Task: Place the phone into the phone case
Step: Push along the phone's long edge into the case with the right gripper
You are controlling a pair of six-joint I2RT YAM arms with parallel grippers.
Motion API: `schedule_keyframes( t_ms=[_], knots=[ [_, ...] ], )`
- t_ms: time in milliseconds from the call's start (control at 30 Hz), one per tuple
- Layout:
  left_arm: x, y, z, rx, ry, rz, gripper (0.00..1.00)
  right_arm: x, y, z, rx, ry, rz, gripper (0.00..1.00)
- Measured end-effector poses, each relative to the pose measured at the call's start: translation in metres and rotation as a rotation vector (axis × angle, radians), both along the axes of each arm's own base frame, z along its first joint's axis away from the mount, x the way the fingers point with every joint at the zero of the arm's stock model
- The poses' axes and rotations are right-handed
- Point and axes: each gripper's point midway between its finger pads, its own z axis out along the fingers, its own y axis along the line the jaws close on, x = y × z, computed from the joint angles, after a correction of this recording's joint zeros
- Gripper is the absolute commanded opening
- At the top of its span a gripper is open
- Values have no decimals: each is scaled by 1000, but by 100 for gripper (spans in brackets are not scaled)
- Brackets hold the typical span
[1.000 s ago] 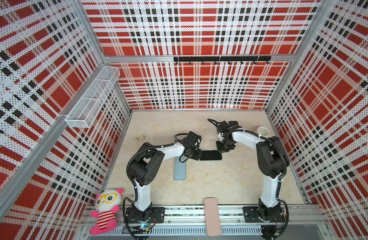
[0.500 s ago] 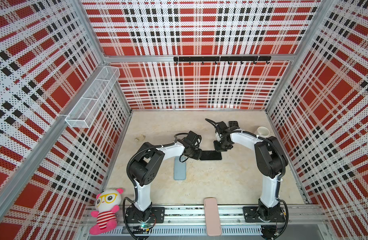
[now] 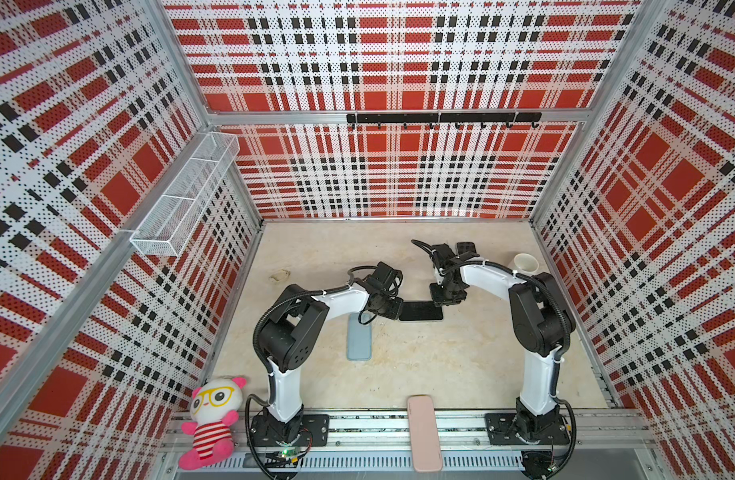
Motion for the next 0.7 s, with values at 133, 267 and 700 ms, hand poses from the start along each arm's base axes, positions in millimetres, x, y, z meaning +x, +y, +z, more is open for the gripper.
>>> schedule_keyframes(
  t_ms=[133,267,700],
  knots=[
    [0,0,0,1,0,0,28,-3,7,-2,71,18,7,32],
    [1,0,0,0,-1,0,28,-6,11,-2,135,28,8,26],
    [1,-1,0,-1,0,0,28,-12,6,4,158,4,-8,22]
  ],
)
